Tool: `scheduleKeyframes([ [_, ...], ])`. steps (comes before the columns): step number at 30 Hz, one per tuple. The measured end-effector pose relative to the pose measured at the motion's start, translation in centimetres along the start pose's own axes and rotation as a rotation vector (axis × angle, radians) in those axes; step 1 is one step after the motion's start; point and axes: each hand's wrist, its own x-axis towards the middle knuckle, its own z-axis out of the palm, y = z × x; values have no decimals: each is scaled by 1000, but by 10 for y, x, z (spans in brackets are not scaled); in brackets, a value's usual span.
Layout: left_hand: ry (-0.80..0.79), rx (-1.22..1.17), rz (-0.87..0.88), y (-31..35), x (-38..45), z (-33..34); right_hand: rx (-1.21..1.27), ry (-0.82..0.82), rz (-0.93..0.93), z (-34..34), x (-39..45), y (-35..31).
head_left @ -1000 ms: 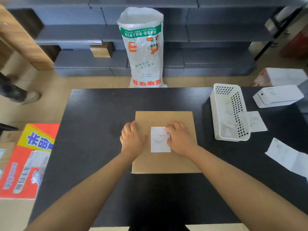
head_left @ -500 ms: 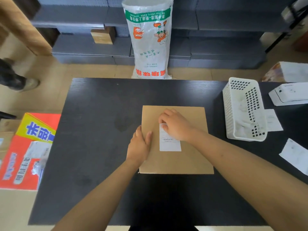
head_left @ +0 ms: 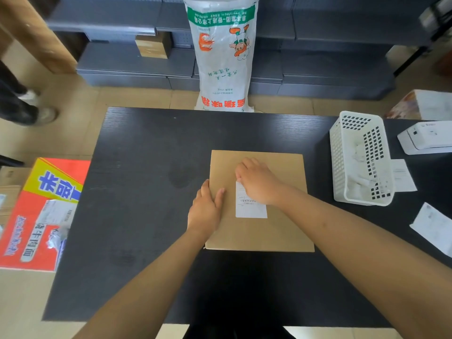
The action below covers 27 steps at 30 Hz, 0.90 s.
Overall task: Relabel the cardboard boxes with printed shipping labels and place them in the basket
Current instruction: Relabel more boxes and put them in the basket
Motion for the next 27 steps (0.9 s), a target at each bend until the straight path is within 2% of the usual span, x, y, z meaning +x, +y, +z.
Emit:
scheduleKeyframes([
  [6,12,1,0,1,-1,1,142,84,-30,-2,-6,4],
  [12,18,11,-11,1,-1,0,37,158,-84,2,-9,7],
  [21,56,141,-119,7,-4,6,-120,42,-117,2,-27,7],
  [27,101,186,-161,12,-6,11,-56,37,-80,-1,-45,8],
])
